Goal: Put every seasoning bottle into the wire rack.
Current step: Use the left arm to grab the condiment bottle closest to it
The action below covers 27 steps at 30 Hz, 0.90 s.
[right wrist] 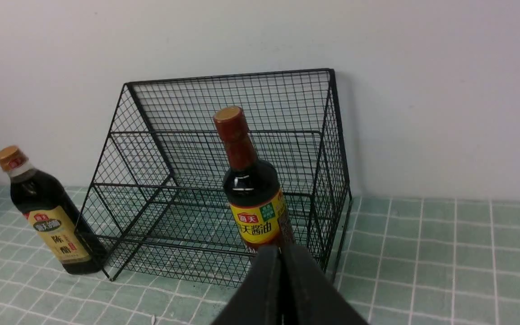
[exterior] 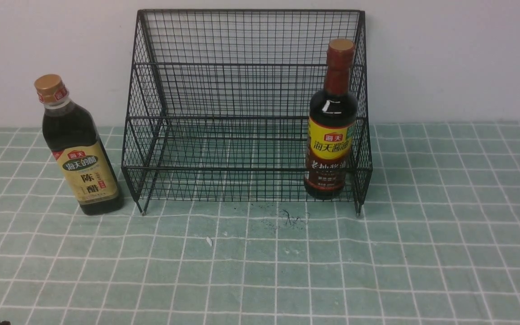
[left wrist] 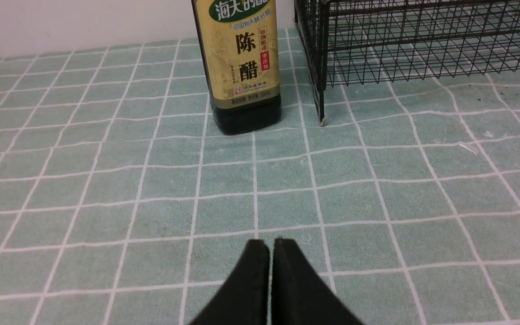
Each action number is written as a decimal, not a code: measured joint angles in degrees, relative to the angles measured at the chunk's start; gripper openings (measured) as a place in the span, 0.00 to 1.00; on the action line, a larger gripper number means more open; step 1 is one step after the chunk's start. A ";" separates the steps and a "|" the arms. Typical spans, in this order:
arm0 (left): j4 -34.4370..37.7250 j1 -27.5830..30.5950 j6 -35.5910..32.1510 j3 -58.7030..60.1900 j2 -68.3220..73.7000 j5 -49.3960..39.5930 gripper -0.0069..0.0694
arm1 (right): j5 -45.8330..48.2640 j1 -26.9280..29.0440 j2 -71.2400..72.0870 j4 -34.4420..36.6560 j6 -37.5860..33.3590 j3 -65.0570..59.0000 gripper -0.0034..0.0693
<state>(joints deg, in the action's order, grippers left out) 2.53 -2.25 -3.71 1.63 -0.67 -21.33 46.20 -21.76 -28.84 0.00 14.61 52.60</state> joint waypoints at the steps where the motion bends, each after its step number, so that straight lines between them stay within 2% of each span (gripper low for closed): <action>1: 0.00 0.00 0.00 0.00 0.00 0.00 0.08 | -1.24 0.00 -0.05 1.19 -3.32 -0.26 0.03; 2: 0.00 0.00 0.00 0.00 0.00 0.00 0.08 | -1.40 0.00 -0.05 1.42 -3.92 -0.24 0.03; 3: 0.00 0.00 0.00 0.00 0.00 0.00 0.08 | -3.31 0.00 -0.05 3.65 -8.79 -0.31 0.03; 8: 0.00 0.00 0.00 0.00 0.00 0.00 0.08 | -8.19 0.00 -0.05 13.39 -22.89 -0.35 0.03; 9: 0.00 0.00 0.00 0.00 0.00 0.00 0.08 | -8.30 0.00 -0.05 13.39 -22.89 -0.35 0.03; 11: 0.00 0.00 0.00 0.00 0.00 0.00 0.08 | -9.19 0.00 -0.05 16.75 -27.27 -0.35 0.03; 19: 0.00 0.00 0.00 0.00 0.00 0.00 0.08 | -13.70 0.50 1.31 16.19 -29.83 -4.19 0.03; 24: 0.00 0.00 0.00 0.00 0.00 0.00 0.08 | -20.67 9.78 7.62 13.18 -30.04 -17.80 0.03; 27: 0.00 0.00 0.00 0.00 0.00 0.00 0.08 | -23.42 13.27 11.35 12.03 -30.04 -24.56 0.03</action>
<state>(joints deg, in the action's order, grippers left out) 2.53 -2.25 -3.71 1.63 -0.67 -21.33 22.78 -8.49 -17.49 12.03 -15.43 28.04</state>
